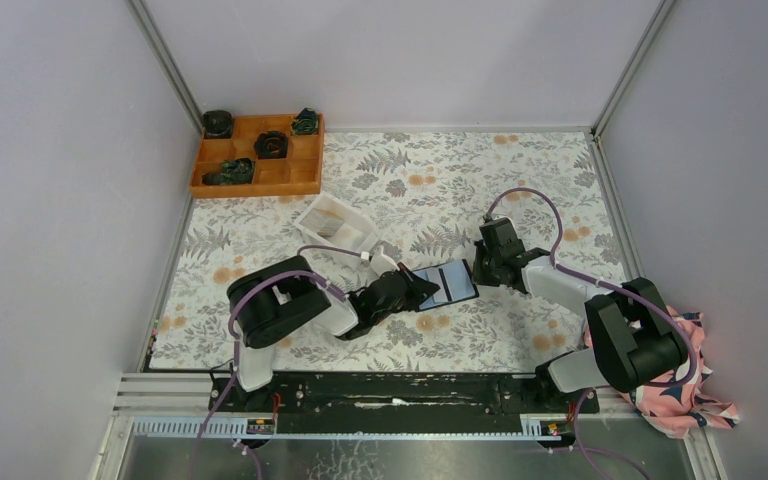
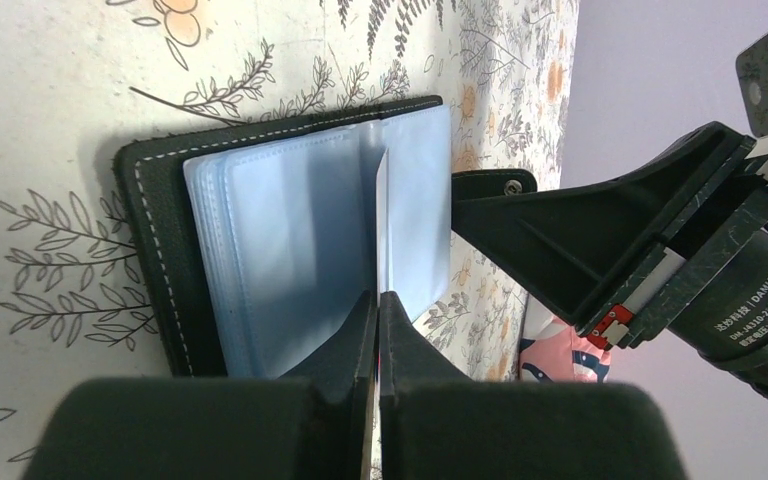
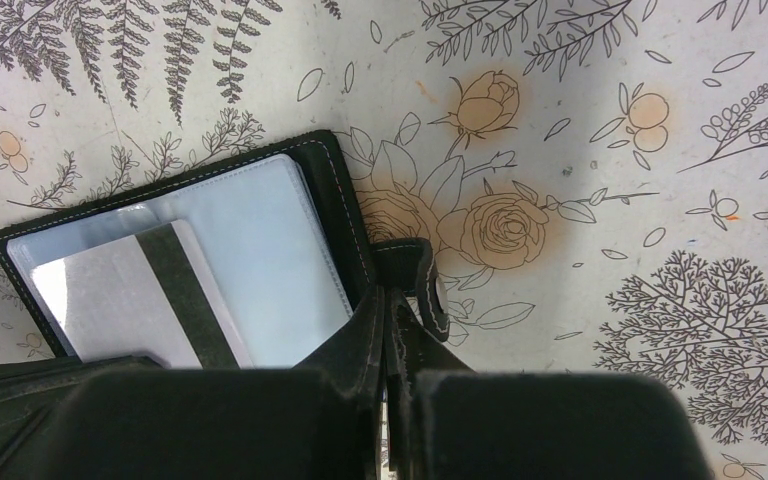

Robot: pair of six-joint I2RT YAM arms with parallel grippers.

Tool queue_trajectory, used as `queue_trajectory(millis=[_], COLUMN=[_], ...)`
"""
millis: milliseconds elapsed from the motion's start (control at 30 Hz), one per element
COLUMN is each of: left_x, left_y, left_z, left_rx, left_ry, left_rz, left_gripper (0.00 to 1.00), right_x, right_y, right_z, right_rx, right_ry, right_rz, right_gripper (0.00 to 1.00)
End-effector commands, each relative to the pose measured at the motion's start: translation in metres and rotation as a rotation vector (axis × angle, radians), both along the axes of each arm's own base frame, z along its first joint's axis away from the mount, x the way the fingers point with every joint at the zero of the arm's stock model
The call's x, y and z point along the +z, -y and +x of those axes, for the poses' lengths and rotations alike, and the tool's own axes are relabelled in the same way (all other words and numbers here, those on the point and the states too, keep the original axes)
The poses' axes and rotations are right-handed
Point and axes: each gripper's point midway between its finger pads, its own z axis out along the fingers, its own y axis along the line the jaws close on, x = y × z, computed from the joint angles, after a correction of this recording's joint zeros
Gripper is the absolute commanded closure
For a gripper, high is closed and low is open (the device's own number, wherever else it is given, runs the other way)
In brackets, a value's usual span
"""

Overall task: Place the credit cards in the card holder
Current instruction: Insert the credit card into the card holder.

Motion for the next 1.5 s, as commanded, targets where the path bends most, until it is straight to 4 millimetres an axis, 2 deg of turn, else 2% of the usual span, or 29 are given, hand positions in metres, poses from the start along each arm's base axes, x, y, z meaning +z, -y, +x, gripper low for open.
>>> queue_trajectory(millis=[0,467,833,1467], left_x=[-0.007,-0.013,-0.016,-0.019], left_y=[0.001,0.000,-0.001,-0.013], left_z=[-0.002,-0.005,0.006,0.013], left_rx=[-0.021,-0.022,0.036,0.093], left_ry=[-0.035,-0.061,-0.051,-0.018], left_rz=[0.028,0.024,0.011,0.046], left_gripper=[1.00,1.00,1.00,1.00], right_x=[0.001,0.000,-0.001,-0.003], right_y=[-0.003,-0.004,-0.005,-0.005], right_z=[-0.001,0.000,-0.001,-0.002], right_rx=[0.008,0.011,0.009,0.011], right_ry=[0.003,0.000,-0.006,-0.010], right_rz=[0.027,0.029,0.034,0.035], right_gripper=[1.00,1.00,1.00,1.00])
